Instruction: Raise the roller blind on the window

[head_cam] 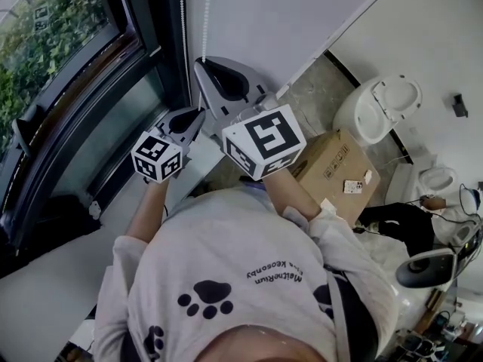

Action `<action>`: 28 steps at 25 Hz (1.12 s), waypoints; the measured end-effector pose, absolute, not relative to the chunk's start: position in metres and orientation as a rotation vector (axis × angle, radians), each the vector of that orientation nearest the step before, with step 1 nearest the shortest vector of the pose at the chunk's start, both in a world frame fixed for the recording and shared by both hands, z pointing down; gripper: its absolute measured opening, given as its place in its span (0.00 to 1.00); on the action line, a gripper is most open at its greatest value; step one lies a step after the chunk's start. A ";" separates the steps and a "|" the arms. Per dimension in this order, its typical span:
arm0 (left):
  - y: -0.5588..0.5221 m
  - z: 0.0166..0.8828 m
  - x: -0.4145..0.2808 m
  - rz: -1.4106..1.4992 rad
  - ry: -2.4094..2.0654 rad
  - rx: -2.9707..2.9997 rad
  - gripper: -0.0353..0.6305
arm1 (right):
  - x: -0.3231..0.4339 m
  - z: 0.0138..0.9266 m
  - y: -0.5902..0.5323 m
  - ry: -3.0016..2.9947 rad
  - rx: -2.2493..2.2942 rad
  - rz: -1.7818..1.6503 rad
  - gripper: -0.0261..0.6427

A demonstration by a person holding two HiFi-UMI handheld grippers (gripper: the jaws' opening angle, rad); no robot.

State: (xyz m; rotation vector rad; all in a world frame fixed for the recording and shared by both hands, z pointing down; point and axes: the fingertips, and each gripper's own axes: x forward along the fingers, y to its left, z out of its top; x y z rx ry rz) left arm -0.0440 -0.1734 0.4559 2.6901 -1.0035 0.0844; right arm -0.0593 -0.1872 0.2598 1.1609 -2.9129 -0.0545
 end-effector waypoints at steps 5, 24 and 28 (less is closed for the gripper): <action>-0.166 0.484 -0.043 0.088 -0.992 2.671 0.07 | -0.058 0.289 -0.186 -2.863 1.166 -0.034 0.06; -0.140 0.591 -0.049 0.358 -0.968 2.514 0.07 | -0.063 0.399 -0.182 -2.729 1.114 0.083 0.06; -0.135 0.607 -0.047 0.396 -0.963 2.484 0.07 | -0.062 0.416 -0.180 -2.729 1.101 0.116 0.06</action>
